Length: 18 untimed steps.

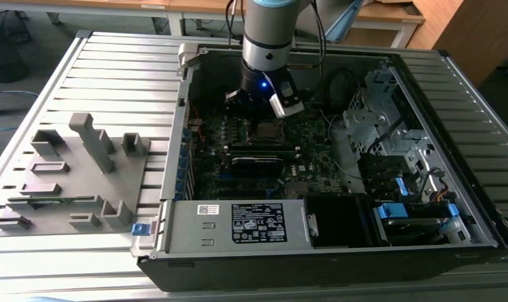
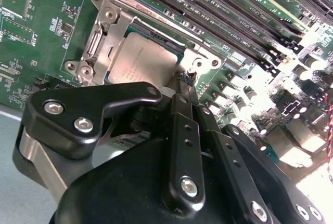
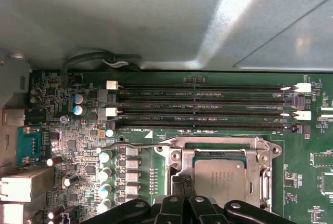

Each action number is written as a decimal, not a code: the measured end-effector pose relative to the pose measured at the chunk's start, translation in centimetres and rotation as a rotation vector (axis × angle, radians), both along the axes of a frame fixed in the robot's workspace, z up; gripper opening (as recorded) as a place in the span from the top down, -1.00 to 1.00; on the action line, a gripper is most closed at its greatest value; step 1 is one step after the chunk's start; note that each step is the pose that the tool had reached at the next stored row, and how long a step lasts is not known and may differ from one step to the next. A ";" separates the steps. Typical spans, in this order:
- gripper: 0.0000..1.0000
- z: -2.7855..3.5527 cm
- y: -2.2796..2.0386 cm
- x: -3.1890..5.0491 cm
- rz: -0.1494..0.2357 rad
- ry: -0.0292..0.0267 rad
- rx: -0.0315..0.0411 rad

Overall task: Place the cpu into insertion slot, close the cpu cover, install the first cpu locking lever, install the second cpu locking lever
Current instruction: 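Close the cpu cover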

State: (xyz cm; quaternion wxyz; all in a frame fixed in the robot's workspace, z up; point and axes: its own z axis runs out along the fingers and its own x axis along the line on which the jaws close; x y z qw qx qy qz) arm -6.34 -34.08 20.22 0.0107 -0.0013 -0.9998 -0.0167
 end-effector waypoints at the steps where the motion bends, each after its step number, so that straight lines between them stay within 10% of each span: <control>1: 0.79 -0.04 0.00 -0.03 0.000 -0.0002 0.0000; 18: 0.79 -0.35 -0.01 -0.15 0.000 -0.0002 -0.0007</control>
